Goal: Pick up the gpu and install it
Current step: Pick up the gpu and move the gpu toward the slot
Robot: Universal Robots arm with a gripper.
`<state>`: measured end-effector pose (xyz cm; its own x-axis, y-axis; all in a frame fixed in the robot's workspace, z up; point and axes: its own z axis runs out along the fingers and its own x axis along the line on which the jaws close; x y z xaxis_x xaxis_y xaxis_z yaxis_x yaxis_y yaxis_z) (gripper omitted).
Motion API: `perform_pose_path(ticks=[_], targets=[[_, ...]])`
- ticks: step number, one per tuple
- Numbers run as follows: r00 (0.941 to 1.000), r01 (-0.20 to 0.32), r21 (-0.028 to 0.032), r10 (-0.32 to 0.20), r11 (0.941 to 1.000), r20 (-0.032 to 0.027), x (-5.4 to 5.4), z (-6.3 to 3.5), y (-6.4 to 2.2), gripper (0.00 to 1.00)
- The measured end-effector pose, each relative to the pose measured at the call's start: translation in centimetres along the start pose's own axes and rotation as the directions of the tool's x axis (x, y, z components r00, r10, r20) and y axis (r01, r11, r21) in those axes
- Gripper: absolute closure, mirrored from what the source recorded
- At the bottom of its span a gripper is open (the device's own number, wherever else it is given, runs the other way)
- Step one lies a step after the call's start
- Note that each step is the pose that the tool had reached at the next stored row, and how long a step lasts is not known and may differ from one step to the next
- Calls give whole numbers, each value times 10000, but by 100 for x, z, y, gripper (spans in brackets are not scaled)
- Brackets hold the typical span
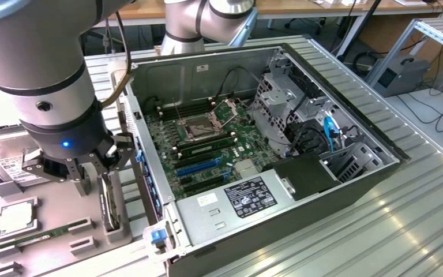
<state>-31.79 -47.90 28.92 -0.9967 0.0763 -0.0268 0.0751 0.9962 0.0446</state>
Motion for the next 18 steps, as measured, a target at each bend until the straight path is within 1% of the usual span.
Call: perform_pose_path(ticks=[1,13,16,18], targets=[[10000,0,-1,0,10000,1,1,19,-1,64],[10000,0,-2,0,10000,1,1,36,-1,64],[10000,-1,-2,1,10000,1,3,111,-5,64],[10000,0,2,0,10000,-2,3,111,-5,64]])
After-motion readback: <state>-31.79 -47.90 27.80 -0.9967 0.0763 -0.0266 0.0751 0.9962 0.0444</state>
